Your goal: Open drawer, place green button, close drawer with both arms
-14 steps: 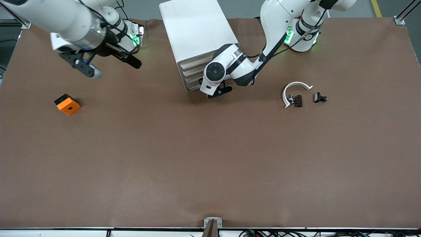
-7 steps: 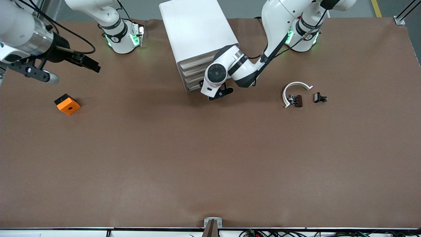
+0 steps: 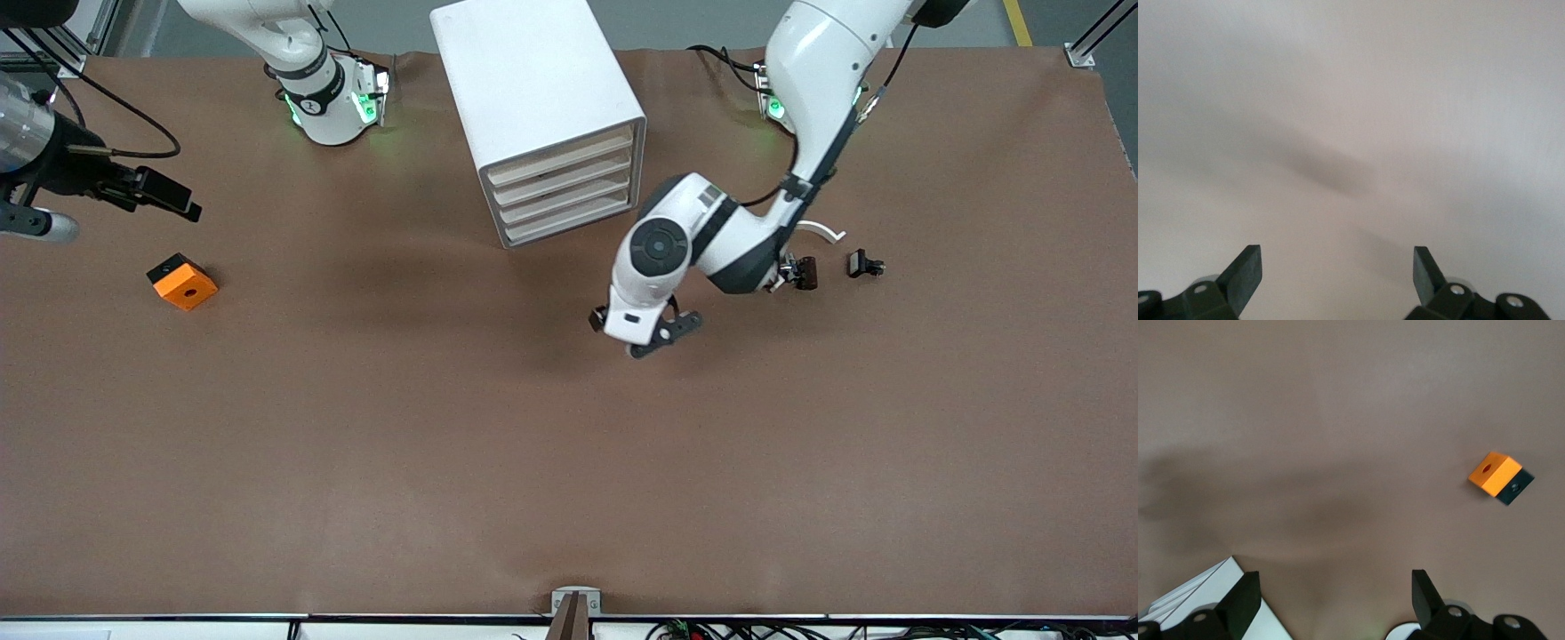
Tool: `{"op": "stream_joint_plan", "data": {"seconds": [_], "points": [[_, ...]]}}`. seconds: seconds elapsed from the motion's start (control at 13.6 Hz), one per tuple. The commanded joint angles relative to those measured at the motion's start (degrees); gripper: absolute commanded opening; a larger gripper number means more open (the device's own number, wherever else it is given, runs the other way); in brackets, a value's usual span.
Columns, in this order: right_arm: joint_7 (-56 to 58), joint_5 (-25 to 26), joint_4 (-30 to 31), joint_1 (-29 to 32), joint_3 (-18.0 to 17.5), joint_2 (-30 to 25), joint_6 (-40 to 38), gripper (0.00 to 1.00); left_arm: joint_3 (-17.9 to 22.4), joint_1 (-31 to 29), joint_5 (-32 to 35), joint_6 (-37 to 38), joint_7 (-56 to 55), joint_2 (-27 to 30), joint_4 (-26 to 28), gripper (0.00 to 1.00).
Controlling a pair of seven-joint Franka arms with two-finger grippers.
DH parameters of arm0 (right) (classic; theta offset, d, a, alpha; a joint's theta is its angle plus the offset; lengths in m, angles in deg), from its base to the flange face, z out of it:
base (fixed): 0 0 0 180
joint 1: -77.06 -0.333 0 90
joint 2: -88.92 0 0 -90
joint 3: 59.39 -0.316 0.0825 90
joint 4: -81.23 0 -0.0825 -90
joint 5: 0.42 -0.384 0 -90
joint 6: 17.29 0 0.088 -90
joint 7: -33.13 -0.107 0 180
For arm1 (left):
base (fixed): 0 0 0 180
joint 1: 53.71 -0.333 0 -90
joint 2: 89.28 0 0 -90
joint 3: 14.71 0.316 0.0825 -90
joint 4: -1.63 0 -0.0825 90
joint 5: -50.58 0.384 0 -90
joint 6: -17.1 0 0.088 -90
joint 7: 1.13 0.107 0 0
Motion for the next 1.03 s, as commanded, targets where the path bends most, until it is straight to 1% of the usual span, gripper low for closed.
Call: {"op": "stream_joint_plan", "data": {"seconds": [0.0, 0.22, 0.51, 0.73, 0.95], "points": [[0.93, 2.86, 1.58, 0.88, -1.12, -2.03, 3.14, 1.0, -0.16, -5.8, 4.21, 1.05, 0.17, 2.77, -0.64, 1.0], [0.93, 4.7, 0.44, 0.88, -1.12, -1.68, 3.68, 1.0, -0.25, -13.53, 6.34, 1.83, 1.92, 7.16, -0.55, 1.0], [0.84, 4.88, -0.18, 0.97, -1.12, -1.59, 3.41, 1.0, -0.25, -19.96, 7.57, 11.31, 14.11, 14.01, -3.18, 1.0], [0.84, 4.88, -0.97, 1.76, -1.12, -1.24, 3.24, 1.0, -0.34, -23.91, 7.48, 15.62, 23.52, 21.03, -3.28, 1.0], [0.84, 4.88, -1.41, 2.46, -1.47, -1.06, 3.24, 1.0, -0.34, -25.95, 6.43, 19.75, 32.13, 27.1, -3.19, 1.0]]}}
